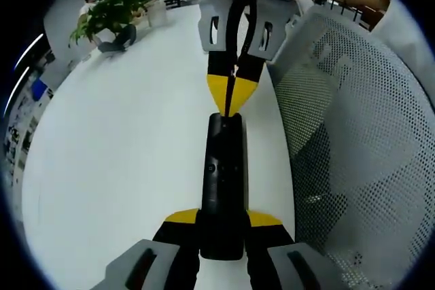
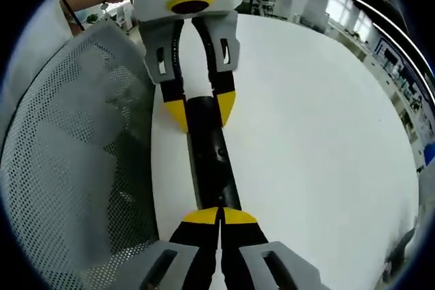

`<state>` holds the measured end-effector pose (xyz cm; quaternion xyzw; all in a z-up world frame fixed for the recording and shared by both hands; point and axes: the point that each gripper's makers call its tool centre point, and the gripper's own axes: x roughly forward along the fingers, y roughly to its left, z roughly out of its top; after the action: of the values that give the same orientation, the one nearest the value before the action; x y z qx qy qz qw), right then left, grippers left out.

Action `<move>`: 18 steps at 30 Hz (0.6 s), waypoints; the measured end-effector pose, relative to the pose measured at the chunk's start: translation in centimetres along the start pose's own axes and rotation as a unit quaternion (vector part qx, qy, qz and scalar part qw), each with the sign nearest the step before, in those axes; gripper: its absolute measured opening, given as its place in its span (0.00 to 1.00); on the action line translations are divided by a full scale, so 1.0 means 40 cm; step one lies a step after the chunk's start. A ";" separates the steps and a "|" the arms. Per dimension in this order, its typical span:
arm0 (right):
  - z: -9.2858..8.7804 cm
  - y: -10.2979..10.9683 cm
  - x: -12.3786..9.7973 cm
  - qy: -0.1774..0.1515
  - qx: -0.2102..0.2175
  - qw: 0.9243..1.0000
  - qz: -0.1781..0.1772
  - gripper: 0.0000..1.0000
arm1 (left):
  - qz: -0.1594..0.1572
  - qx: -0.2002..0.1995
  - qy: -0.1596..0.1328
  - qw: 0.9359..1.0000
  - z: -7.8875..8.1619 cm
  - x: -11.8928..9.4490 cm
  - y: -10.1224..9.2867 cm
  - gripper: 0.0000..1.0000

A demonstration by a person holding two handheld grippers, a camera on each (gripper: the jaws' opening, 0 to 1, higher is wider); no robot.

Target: Press the specified remote control buttons in sequence, fully releasing each button before pressing the next.

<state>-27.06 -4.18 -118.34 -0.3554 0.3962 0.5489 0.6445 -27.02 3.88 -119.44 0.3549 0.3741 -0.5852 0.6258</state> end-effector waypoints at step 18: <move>0.001 -0.009 -0.002 -0.039 0.100 0.994 0.007 0.00 | -0.004 0.012 0.009 1.000 -0.001 0.000 0.001 0.23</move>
<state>-26.73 -4.23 -118.24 -0.2647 0.4260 0.5243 0.6882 -26.98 3.91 -119.47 0.3662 0.3741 -0.5886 0.6161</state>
